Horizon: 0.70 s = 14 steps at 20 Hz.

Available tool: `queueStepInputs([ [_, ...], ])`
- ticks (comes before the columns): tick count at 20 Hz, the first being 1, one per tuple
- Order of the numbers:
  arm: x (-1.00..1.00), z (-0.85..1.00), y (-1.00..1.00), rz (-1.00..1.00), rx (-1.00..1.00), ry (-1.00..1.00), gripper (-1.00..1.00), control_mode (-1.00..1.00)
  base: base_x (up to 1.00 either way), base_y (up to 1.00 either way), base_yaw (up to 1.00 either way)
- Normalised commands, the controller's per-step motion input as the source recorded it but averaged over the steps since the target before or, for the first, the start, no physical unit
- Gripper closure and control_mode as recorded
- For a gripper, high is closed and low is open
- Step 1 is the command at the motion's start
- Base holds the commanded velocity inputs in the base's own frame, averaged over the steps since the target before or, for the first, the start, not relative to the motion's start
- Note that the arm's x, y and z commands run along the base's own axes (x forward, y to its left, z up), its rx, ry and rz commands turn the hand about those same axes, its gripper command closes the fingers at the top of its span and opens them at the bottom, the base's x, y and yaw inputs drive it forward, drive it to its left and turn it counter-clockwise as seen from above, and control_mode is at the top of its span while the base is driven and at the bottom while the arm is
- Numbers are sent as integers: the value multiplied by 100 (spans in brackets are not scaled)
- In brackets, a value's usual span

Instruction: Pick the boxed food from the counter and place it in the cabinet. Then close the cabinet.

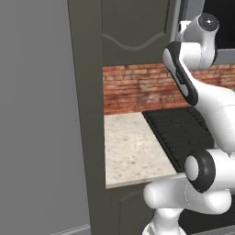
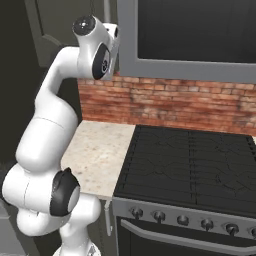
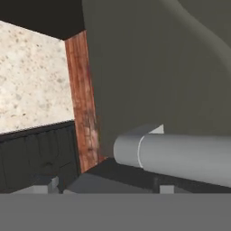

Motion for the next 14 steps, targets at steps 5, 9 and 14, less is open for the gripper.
queueStepInputs([
  [5,100,-43,41,4,-9,9,-100,-100,0,0,0],
  [9,100,-69,52,7,-17,0,-100,-100,0,0,0],
  [14,100,-92,57,12,-20,0,-100,-100,0,0,0],
])
